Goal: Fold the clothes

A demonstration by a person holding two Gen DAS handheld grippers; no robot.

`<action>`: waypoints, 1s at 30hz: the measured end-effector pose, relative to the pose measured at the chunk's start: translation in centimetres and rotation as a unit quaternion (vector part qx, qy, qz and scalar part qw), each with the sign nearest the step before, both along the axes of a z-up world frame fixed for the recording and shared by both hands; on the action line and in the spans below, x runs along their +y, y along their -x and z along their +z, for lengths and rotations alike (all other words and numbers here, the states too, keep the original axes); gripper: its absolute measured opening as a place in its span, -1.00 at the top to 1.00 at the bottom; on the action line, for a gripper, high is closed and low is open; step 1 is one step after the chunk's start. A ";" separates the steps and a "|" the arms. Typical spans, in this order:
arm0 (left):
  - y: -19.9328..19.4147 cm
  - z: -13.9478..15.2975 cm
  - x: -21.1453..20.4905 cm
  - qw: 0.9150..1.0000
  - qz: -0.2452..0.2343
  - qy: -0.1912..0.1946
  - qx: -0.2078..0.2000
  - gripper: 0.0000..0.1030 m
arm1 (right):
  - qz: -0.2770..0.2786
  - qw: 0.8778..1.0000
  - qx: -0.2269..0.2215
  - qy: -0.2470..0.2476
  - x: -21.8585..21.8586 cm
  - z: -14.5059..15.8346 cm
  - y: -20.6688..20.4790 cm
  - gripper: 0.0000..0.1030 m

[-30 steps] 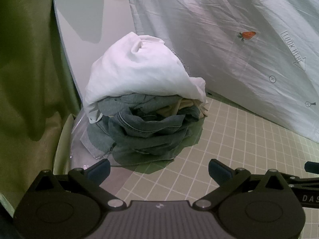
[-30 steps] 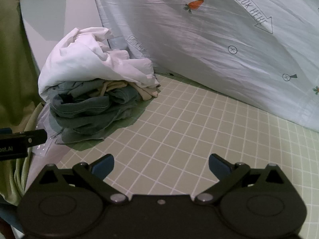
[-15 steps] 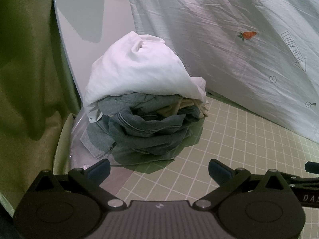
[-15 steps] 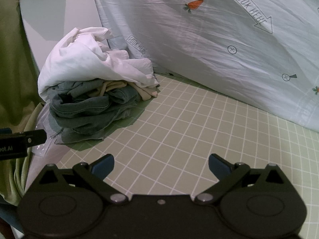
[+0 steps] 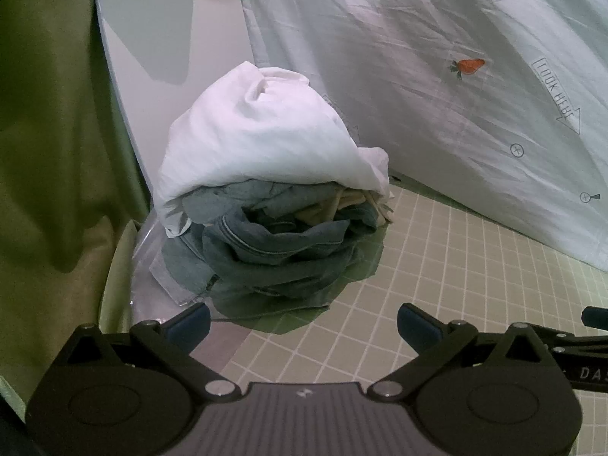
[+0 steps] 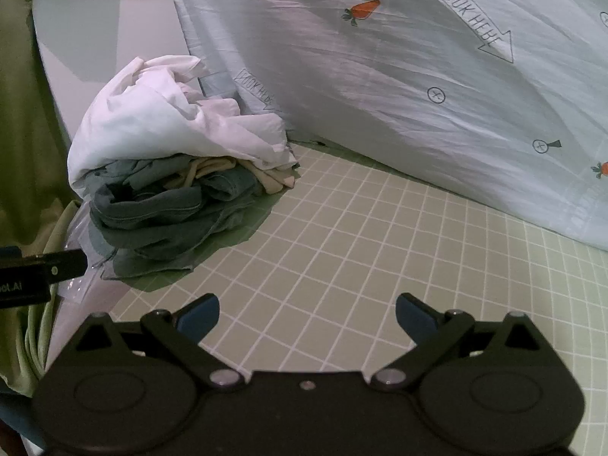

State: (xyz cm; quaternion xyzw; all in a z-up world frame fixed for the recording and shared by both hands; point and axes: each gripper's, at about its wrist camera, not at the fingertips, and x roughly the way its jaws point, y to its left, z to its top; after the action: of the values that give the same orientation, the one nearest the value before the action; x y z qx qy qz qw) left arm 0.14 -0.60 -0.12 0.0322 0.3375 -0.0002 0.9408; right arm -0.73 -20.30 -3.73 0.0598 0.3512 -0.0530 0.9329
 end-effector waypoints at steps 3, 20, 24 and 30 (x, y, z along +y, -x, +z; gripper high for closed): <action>-0.1 0.0 0.0 1.000 -0.001 -0.001 0.001 -1.00 | -0.002 1.000 0.001 -0.001 -0.1 -0.1 -0.1 -0.95; -5.5 -0.3 1.5 0.998 0.018 0.011 0.064 -0.94 | 0.034 0.999 0.008 0.011 1.3 0.1 -6.5 -0.92; -8.7 1.1 4.0 0.997 0.040 0.028 0.058 -0.74 | 0.027 1.000 -0.005 -0.003 1.7 1.5 -10.8 -0.89; -15.3 5.0 9.1 0.994 0.093 0.054 0.017 -0.60 | -0.007 0.998 -0.022 -0.065 1.8 3.9 -18.2 -0.77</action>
State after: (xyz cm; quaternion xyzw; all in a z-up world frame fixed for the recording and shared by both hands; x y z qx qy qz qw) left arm 15.45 8.45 4.92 -0.0503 0.3549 0.0688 0.9310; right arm 17.44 -18.51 0.20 0.1242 0.3333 -0.0353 0.9340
